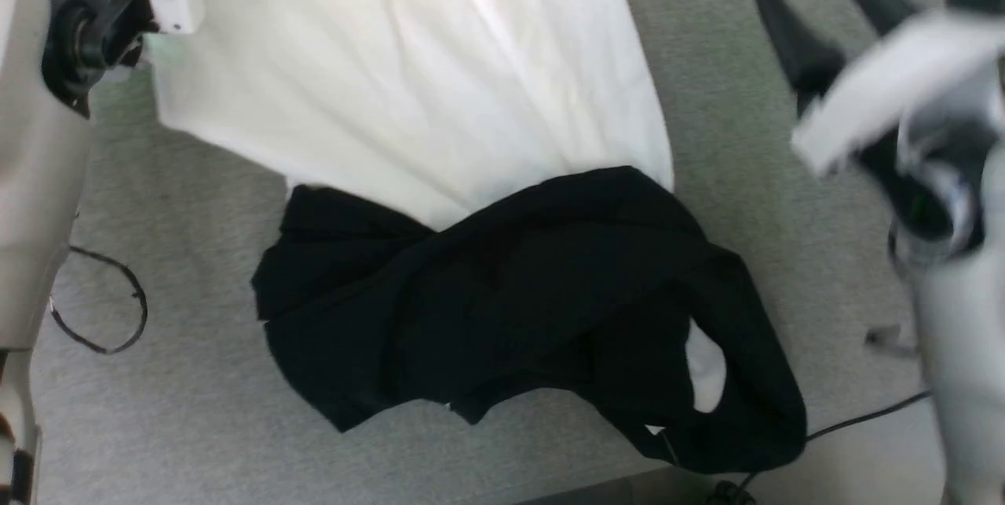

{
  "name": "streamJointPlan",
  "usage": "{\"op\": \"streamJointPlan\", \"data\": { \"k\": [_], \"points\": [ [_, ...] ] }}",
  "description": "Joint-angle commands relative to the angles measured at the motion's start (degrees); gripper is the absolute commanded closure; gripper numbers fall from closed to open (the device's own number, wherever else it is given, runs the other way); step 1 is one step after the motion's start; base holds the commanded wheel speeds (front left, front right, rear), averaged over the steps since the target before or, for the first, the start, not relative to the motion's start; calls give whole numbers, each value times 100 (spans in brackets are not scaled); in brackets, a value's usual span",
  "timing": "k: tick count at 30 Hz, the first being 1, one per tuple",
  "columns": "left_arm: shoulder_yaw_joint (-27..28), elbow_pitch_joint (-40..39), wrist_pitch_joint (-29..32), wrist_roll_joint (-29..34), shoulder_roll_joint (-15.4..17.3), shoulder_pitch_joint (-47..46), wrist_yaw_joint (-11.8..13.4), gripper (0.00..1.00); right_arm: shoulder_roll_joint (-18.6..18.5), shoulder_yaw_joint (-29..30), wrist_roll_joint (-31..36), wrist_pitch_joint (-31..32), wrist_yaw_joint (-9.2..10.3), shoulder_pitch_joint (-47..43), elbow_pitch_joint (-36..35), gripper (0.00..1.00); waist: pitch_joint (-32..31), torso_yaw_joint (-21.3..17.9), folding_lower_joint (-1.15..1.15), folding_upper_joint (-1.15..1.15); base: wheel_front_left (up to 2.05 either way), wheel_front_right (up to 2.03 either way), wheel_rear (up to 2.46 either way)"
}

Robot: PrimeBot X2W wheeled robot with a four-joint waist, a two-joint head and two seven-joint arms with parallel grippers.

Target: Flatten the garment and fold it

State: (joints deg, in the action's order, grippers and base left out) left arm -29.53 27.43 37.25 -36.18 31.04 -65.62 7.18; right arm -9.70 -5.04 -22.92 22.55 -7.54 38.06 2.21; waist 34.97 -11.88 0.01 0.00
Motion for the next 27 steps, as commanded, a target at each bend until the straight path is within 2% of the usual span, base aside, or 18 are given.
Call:
{"op": "streamJointPlan", "data": {
  "k": [1, 6, 12, 16, 22, 27],
  "points": [
    [-23, 44, -17, 10, -22, -35, -36, 100, -28, -51, -72, 92, 5, 197, 136, 0, -38, 154, -1, 0, 0, 0, 0],
    [-75, 35, -51, 13, -100, -407, -252, 100, -315, -612, -510, 1180, 5, 1646, 1405, 0, 94, 337, -1, 0, 0, 0, 0],
    [-116, -27, -139, 45, -224, -768, -357, 100, -313, -1228, -839, 2043, 5, 3045, 2559, 0, 340, 506, -1, 0, 0, 0, 0],
    [-148, -65, -239, 59, -334, -934, -404, 100, -211, -1513, -861, 2153, 5, 3621, 3247, 0, 458, 646, -1, 0, 0, 0, 0],
    [-200, -106, -378, 58, -477, -1126, -507, 100, -68, -1719, -761, 1849, 5, 4177, 4184, 0, 586, 845, -1, 0, 0, 0, 0],
    [-225, -91, -478, 43, -524, -1162, -559, 100, 39, -2305, -762, 2158, 5, 4218, 4771, 0, 611, 909, -1, 0, 0, 0, 0]
  ]
}}
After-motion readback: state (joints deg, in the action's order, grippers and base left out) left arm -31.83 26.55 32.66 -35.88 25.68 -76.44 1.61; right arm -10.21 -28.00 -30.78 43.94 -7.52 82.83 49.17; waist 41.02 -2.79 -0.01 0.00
